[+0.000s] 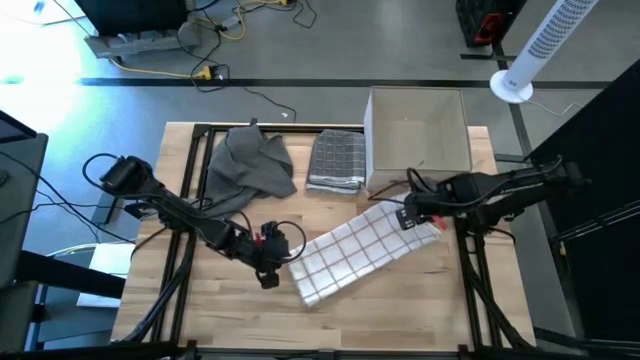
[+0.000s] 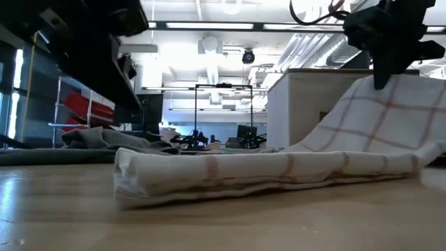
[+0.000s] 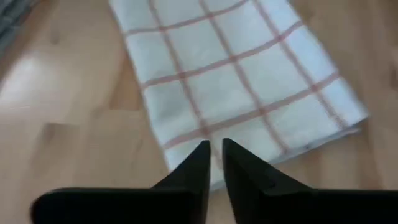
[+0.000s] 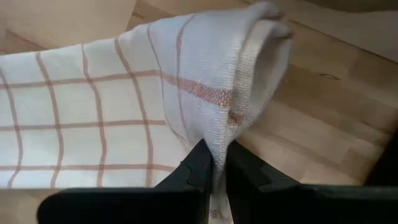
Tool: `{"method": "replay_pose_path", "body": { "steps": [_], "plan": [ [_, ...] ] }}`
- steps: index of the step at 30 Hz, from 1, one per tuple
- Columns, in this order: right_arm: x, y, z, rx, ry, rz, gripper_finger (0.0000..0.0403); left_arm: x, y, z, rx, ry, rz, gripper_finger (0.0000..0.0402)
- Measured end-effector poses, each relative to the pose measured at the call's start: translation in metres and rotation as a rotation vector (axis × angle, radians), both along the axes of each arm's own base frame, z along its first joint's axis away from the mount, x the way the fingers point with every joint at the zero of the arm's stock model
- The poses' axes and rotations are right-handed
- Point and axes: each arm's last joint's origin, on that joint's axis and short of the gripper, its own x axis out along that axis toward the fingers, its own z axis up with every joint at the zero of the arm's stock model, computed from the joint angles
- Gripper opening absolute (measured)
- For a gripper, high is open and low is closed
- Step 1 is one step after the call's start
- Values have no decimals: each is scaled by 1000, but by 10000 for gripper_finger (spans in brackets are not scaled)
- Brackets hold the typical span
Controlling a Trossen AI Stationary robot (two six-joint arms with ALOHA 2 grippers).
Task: Fold towel
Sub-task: Fold the white checkered towel
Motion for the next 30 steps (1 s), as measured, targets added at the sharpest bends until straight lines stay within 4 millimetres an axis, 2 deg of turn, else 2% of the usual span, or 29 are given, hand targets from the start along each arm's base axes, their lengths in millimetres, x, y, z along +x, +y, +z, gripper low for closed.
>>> {"method": "replay_pose_path", "body": {
  "steps": [6,9,12,16,20,23,30],
  "plan": [
    [2,0,1,-6,-16,50,17,11,-19,-3,-142,45,29,135],
    [8,1,2,-2,-68,123,17,18,-27,-14,-92,67,92,141],
    [15,4,5,32,-137,186,17,15,-23,-41,2,172,225,138],
    [27,12,11,103,-282,242,17,21,-18,-55,-17,166,362,132],
    [47,23,15,135,-442,264,17,22,-19,-63,37,169,342,131],
    [67,32,8,155,-509,264,17,22,-19,-63,59,172,316,131],
    [127,48,-31,236,-629,324,15,23,-21,-63,85,146,275,130]
  ]
}}
